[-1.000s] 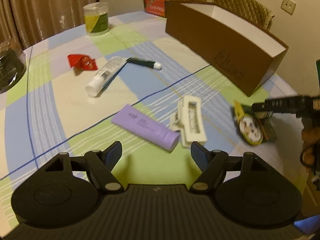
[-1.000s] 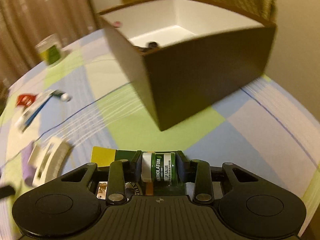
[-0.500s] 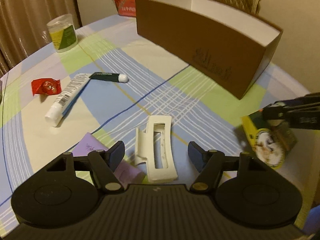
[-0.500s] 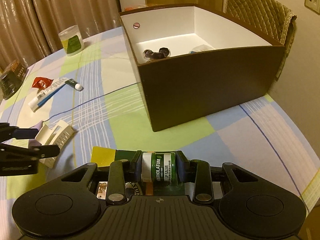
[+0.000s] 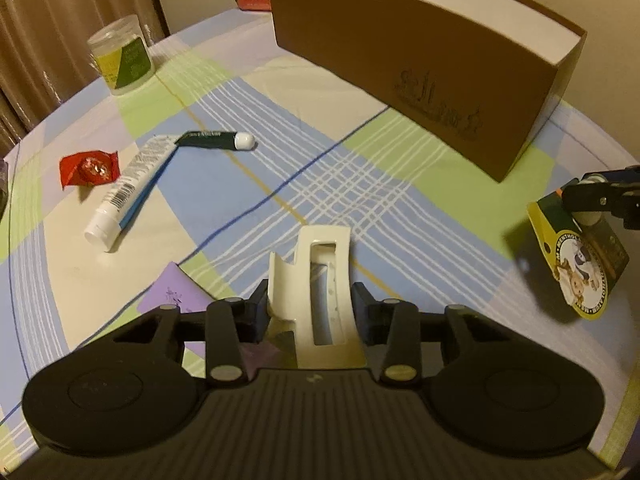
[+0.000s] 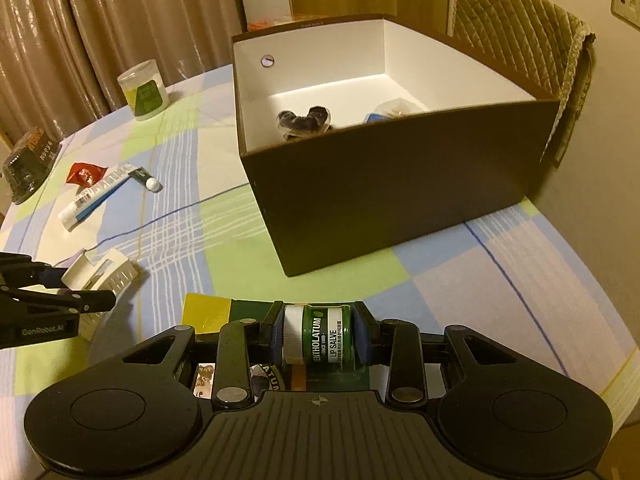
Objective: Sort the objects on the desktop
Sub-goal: 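Grasp the white hair clip with the left tool while the right tool holds the ointment card, then carry the hair clip and ointment card with both tools over the open box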
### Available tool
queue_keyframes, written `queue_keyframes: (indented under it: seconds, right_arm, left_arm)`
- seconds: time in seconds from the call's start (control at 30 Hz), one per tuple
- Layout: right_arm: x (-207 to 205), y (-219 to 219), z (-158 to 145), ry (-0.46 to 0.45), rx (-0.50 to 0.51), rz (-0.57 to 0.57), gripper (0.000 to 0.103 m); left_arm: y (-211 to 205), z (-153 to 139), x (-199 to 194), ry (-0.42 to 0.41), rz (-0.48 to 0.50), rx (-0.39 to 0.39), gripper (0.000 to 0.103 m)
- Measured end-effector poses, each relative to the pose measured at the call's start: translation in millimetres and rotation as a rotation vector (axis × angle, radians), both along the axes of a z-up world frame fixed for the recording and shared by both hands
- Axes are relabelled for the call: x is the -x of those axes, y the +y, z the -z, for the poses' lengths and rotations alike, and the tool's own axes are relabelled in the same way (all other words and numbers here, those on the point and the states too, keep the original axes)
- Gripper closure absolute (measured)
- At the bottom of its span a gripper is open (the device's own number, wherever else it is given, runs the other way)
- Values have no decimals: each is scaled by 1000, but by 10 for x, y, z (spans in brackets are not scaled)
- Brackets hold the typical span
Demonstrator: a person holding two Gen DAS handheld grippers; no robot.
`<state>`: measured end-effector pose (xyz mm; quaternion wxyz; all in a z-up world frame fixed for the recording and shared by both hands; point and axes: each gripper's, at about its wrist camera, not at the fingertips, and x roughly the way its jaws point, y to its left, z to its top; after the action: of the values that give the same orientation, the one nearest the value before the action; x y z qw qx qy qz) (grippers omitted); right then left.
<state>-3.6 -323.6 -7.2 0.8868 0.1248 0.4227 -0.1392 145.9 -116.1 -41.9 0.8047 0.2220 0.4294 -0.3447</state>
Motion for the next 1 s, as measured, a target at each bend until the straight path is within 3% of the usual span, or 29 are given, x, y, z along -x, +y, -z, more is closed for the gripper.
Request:
queue_keyframes:
  seconds: [0.33,0.53,1.0]
  right_arm:
    - [131,9,-274,-41,41,-2,69]
    - [304,-29,-542,-83,89,52,69]
    - [377,-151,-1207,-205,211,100,69]
  left_arm:
    - [31,-342,77,-20,-1,60,67]
    - [43,-564,179,-34,13,111,67]
    - [-218,-1026,339,-75,141,231,67]
